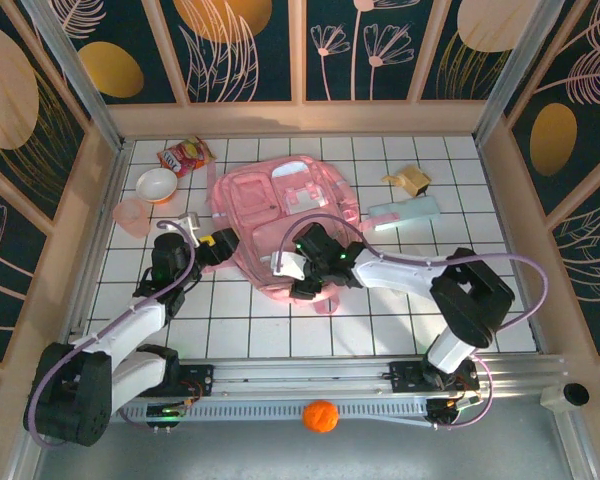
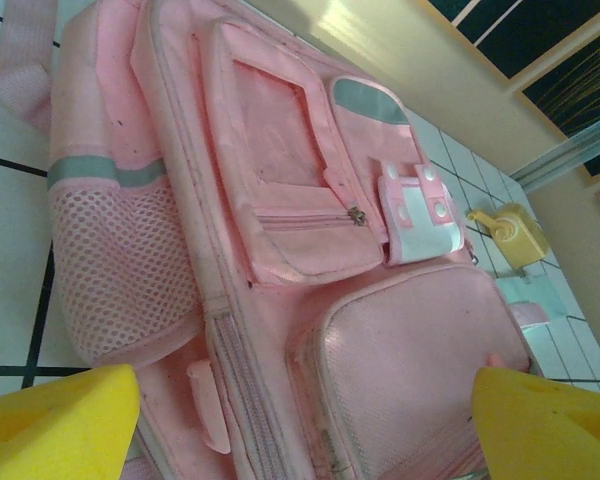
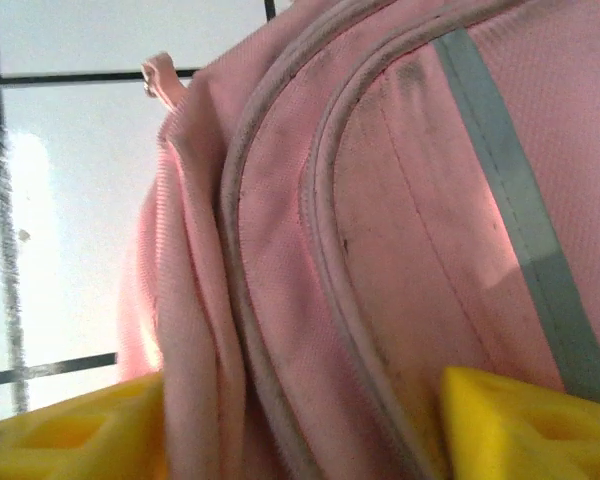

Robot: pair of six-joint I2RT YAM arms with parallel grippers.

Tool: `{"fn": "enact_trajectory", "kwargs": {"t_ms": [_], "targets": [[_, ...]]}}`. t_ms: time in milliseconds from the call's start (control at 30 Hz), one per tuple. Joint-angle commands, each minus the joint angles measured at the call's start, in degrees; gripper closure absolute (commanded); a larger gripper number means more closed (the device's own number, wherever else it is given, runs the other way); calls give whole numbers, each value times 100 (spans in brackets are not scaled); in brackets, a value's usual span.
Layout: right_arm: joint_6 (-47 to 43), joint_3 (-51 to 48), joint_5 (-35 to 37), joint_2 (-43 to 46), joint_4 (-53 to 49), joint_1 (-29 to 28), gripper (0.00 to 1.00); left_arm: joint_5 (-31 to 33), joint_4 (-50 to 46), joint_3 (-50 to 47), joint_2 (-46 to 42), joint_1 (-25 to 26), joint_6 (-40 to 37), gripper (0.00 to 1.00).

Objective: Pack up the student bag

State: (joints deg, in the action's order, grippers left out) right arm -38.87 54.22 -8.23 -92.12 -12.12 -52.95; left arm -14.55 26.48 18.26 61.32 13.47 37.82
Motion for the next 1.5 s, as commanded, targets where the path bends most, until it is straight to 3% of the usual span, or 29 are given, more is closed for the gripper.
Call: {"fn": "enact_trajectory", "kwargs": {"t_ms": [0,167,367,467,533,700,767,933,1200,1467], "targets": [[-72,206,-397,495,-699,28,24,-183,335,63,145,-47,101,15],[-120,169,-233,425,-1073,15,18,-294,456,99,248,-47,147,15],[-77,63,-265,9,-588,18,18,-282,394,125,260,-47,141,15],[-171,-172,115,-354,-215,39,20,-138,314,125,256,-51,174,15],[-165,-240,339,-522,-50,56,32,29,187,134,266,-49,120,15],[-291,-4,281,96,-192,115,88,38,201,77,266,-55,38,16],[-456,194,51,542,-403,226,100,-79,344,32,242,-55,-22,16],[-654,1060,-1133,1367,-980,1087,100,-580,836,-123,-18,-57,-356,18],[-972,2009,-1674,1423,-1441,1784,100,-927,1422,-598,-713,-51,-1570,29],[-1135,2201,-2112,1603,-1718,1937,100,-1033,2537,-905,265,31,-1893,41]]}}
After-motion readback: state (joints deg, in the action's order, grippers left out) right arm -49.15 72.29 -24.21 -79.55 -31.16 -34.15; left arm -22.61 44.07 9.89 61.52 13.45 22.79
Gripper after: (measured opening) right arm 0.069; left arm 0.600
